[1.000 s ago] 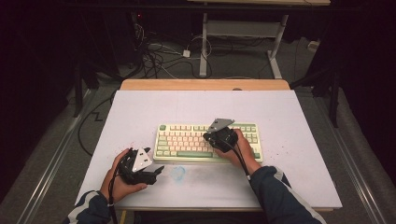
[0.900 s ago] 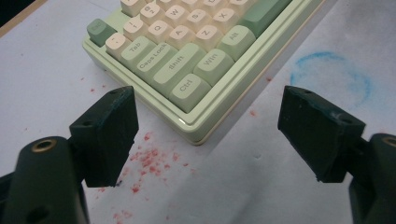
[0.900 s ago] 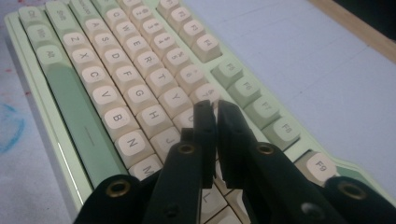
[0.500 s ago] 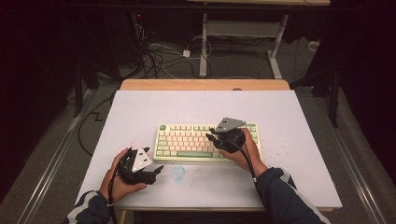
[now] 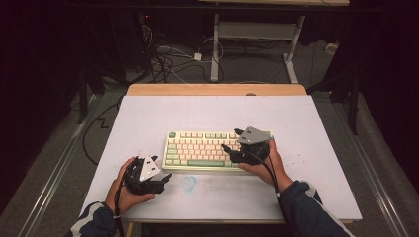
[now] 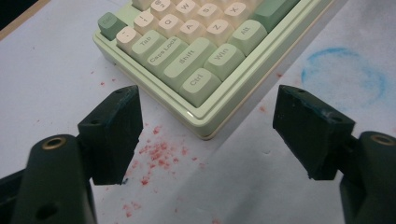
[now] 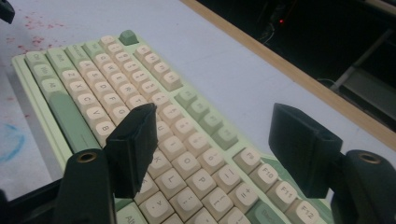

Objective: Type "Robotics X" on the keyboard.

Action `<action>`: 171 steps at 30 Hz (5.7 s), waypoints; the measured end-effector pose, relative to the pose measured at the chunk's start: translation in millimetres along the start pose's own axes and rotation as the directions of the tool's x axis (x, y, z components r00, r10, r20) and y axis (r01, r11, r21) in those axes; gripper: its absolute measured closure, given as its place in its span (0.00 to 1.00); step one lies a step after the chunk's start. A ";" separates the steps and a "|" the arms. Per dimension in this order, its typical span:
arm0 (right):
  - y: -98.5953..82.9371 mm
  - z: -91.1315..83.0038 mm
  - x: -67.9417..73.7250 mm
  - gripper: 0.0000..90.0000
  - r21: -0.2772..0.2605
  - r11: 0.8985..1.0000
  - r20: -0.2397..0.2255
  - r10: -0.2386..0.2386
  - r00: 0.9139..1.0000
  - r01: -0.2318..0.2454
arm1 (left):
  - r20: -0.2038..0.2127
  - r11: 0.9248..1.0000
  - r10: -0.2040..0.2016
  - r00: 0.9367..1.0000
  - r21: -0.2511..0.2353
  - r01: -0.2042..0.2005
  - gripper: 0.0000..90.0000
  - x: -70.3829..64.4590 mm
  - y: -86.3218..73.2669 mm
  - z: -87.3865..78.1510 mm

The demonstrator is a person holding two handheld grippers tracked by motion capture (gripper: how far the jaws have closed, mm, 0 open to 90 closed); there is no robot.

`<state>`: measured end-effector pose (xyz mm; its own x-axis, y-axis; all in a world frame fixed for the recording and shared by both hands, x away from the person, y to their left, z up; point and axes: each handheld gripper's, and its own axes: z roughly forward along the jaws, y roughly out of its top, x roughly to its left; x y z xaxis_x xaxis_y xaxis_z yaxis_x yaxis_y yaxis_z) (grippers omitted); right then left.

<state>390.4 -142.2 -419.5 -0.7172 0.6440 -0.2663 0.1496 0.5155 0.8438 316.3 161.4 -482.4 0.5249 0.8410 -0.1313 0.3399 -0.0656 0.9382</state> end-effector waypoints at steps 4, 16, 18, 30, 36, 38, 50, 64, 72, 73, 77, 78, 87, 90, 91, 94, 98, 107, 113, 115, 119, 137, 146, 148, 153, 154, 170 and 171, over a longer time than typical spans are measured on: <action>-3.1 -10.2 0.3 0.29 -0.030 1.000 0.015 0.005 1.000 -0.005 | 0.002 1.000 -0.007 1.000 -0.001 0.007 0.30 0.5 1.2 -1.0; -24.1 -45.0 0.4 0.25 -0.092 0.996 0.112 0.001 0.994 0.010 | 0.005 0.999 -0.038 0.999 0.012 0.038 0.55 2.1 6.2 -3.2; -28.7 -51.0 -0.4 0.25 -0.090 0.996 0.110 0.004 0.994 0.006 | 0.008 0.999 -0.041 0.999 0.016 0.041 0.63 2.6 7.0 -3.6; -56.9 -76.7 0.1 0.25 -0.056 0.998 0.148 -0.004 0.989 0.012 | 0.048 0.998 -0.029 0.998 0.051 0.026 0.95 -1.8 12.3 -4.7; -70.1 -85.8 2.6 0.25 -0.036 0.999 0.150 0.009 0.989 -0.003 | 0.064 0.998 -0.027 0.998 0.066 0.023 0.97 -4.7 18.5 -0.9; -74.8 -88.5 4.7 0.25 -0.025 1.000 0.150 0.015 0.989 -0.011 | 0.063 0.998 -0.030 0.998 0.054 0.026 0.97 -6.0 21.8 1.1; -87.0 -102.3 14.1 0.25 0.009 1.000 0.155 0.010 0.988 -0.012 | 0.117 0.997 -0.015 0.993 0.083 0.006 0.97 -20.8 34.6 26.9; -89.8 -99.0 12.5 0.25 0.022 1.000 0.143 0.001 0.990 -0.004 | 0.169 0.989 0.016 0.985 0.143 -0.041 0.97 -42.4 45.8 70.2; -90.4 -97.1 13.3 0.25 0.033 0.999 0.132 -0.006 0.991 0.002 | 0.156 0.984 0.034 0.987 0.168 -0.060 0.97 -45.1 41.9 83.3; -90.3 -96.9 13.6 0.25 0.033 0.999 0.131 -0.007 0.991 0.003 | 0.154 0.984 0.035 0.987 0.169 -0.061 0.97 -44.8 41.9 84.2; -90.8 -95.9 13.9 0.25 0.040 0.999 0.129 -0.010 0.992 0.005 | 0.151 0.983 0.036 0.988 0.171 -0.061 0.97 -44.4 41.4 87.0; -91.0 -95.7 13.7 0.25 0.041 0.999 0.127 -0.012 0.992 0.007 | 0.150 0.983 0.038 0.988 0.170 -0.064 0.97 -44.5 41.4 87.1; -91.3 -94.8 14.3 0.25 0.051 0.999 0.123 -0.015 0.992 0.009 | 0.148 0.980 0.038 0.988 0.186 -0.066 0.97 -44.1 39.2 88.5; -91.2 -95.0 13.9 0.26 0.049 0.999 0.122 -0.015 0.992 0.009 | 0.150 0.985 0.039 0.988 0.163 -0.063 0.95 -43.6 41.5 86.7; -91.3 -95.1 13.7 0.26 0.049 0.999 0.122 -0.015 0.992 0.009 | 0.151 0.986 0.042 0.988 0.156 -0.065 0.92 -43.6 42.0 86.1; -91.5 -95.3 13.0 0.26 0.050 0.999 0.124 -0.008 0.992 0.002 | 0.149 0.988 0.039 0.988 0.141 -0.060 0.85 -43.0 42.8 84.9; -91.6 -95.4 12.6 0.26 0.051 0.999 0.125 -0.006 0.992 -0.001 | 0.144 0.994 0.028 0.989 0.099 -0.042 0.71 -40.5 46.9 80.3; -92.6 -94.3 10.6 0.26 0.060 0.998 0.126 0.004 0.992 -0.012 | 0.133 1.000 0.027 0.991 -0.017 -0.025 0.32 -34.1 51.3 62.7; -92.3 -93.4 10.6 0.26 0.058 0.998 0.123 0.007 0.992 -0.015 | 0.121 0.998 0.051 0.991 -0.045 -0.046 0.24 -25.1 41.8 47.9; -91.7 -92.2 10.7 0.26 0.058 0.998 0.124 0.003 0.992 -0.010 | 0.112 0.997 0.062 0.992 -0.056 -0.056 0.23 -22.6 38.6 43.6; -89.5 -86.9 10.6 0.26 0.058 0.998 0.119 0.011 0.993 -0.018 | 0.088 0.996 0.074 0.993 -0.048 -0.070 0.23 -19.4 31.6 38.3; -81.4 -73.6 9.0 0.26 0.050 0.998 0.108 0.019 0.994 -0.024 | 0.071 1.000 -0.012 0.997 0.007 0.012 0.44 0.4 10.7 11.5; -83.5 -72.7 12.4 0.26 0.062 0.998 0.098 0.004 0.995 -0.010 | 0.103 0.997 -0.081 0.991 0.026 0.079 0.90 9.5 23.3 9.2; -83.9 -72.8 12.8 0.26 0.063 0.998 0.097 0.003 0.995 -0.010 | 0.099 0.996 -0.088 0.991 0.036 0.085 0.96 10.8 26.8 12.4; -84.6 -71.5 13.6 0.26 0.070 0.998 0.091 -0.002 0.996 -0.005 | 0.096 0.994 -0.103 0.990 0.053 0.098 0.97 10.5 38.1 26.6; -84.9 -71.0 14.1 0.26 0.076 0.997 0.089 -0.004 0.996 -0.003 | 0.099 0.994 -0.099 0.990 0.058 0.094 0.97 9.0 39.5 29.7; -87.4 -68.9 16.4 0.26 0.094 0.995 0.077 -0.020 0.997 0.013 | 0.112 0.989 -0.054 0.992 0.140 0.038 0.97 -9.7 47.7 75.8; -87.4 -69.0 16.5 0.26 0.094 0.996 0.074 -0.020 0.997 0.013 | 0.111 0.989 -0.054 0.992 0.143 0.038 0.97 -10.0 47.8 77.6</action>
<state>318.5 -215.7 -465.5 -0.6675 0.6737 -0.3171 0.2032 0.5746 0.7928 387.9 108.2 -461.0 0.5890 0.7784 -0.2170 0.4681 -0.1098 0.8768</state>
